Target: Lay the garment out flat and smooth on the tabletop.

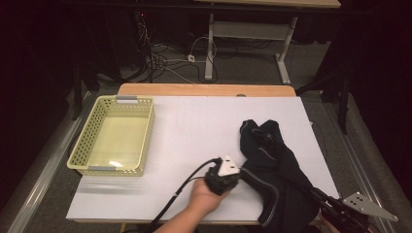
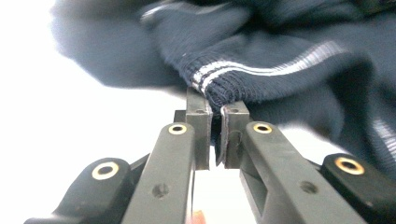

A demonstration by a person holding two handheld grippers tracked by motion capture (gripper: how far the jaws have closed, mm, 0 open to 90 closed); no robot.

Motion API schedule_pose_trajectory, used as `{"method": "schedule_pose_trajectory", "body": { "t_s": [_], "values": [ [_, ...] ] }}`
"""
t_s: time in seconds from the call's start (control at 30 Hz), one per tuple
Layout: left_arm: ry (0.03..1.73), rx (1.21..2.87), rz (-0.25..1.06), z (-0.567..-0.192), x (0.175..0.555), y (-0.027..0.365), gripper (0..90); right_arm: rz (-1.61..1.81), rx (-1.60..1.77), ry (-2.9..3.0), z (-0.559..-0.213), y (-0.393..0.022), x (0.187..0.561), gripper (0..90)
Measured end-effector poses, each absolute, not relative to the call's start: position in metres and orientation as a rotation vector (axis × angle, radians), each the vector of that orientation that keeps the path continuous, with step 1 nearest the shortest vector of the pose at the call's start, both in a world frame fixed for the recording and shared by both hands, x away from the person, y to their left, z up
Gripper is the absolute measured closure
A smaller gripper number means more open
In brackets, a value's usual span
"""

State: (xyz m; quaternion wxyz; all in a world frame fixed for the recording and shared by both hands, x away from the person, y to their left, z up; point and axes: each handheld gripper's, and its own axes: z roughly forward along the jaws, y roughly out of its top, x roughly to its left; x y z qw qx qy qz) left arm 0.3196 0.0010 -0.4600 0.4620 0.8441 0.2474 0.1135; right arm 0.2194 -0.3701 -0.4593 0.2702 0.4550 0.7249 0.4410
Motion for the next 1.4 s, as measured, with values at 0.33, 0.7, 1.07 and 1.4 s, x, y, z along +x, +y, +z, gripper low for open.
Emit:
{"method": "schedule_pose_trajectory", "body": {
  "t_s": [0.33,0.7,1.07,1.4],
  "values": [
    [0.898,2.032,0.427,-0.456,0.335,0.116,84.2,1.186,1.278,1.95,-0.466,-0.373,0.222,81.2],
    [0.987,2.015,0.388,-0.484,0.317,0.149,83.3,1.214,1.206,2.012,-0.464,-0.347,0.224,67.0],
    [0.914,1.919,0.332,-0.467,0.305,0.161,31.7,1.185,1.196,2.058,-0.462,-0.299,0.266,40.3],
    [0.87,2.084,0.204,-0.481,0.312,0.112,25.7,1.07,1.247,2.046,-0.446,-0.263,0.34,15.7]
  ]
}}
